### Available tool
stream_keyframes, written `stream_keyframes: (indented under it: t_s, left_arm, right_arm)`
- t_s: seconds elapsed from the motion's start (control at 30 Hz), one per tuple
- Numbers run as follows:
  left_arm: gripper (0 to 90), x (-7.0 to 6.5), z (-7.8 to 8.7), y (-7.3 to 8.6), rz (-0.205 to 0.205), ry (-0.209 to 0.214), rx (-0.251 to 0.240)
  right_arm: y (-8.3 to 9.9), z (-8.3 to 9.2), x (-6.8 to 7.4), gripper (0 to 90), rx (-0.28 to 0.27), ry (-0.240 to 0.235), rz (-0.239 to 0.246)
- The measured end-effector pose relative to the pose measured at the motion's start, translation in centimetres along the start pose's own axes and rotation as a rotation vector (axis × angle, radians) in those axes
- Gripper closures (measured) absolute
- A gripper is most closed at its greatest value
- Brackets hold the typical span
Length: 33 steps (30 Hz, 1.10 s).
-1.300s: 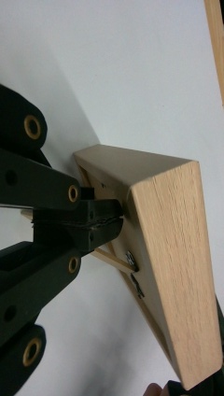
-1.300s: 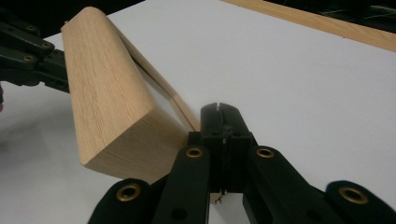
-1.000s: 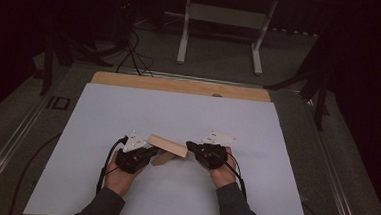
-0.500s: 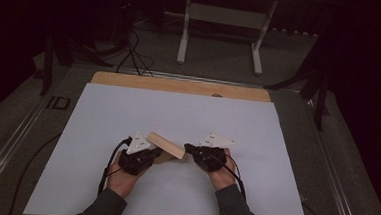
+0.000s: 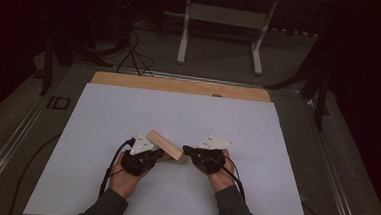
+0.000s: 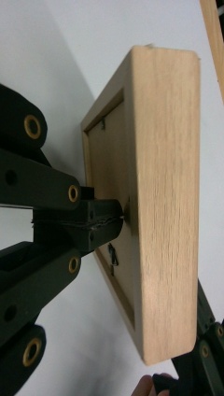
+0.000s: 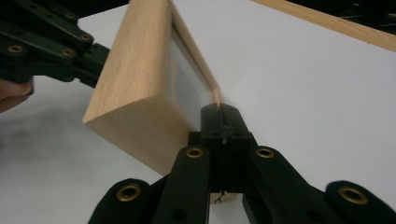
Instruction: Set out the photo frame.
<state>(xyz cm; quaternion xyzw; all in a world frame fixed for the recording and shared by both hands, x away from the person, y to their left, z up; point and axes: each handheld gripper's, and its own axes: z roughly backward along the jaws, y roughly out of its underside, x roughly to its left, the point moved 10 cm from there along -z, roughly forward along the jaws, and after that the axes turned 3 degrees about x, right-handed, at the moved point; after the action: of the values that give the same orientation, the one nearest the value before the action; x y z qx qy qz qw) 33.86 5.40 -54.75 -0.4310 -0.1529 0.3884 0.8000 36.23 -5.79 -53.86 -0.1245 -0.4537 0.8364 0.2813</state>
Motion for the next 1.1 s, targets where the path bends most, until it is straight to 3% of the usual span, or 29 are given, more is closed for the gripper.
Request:
stream_keyframes:
  t_s: [1.1]
  left_arm:
    - [89.5,1.6,-0.6,0.0,0.034,-0.042,0.003]
  right_arm:
    - [0.1,-0.9,2.4,89.5,0.014,-0.055,0.061]
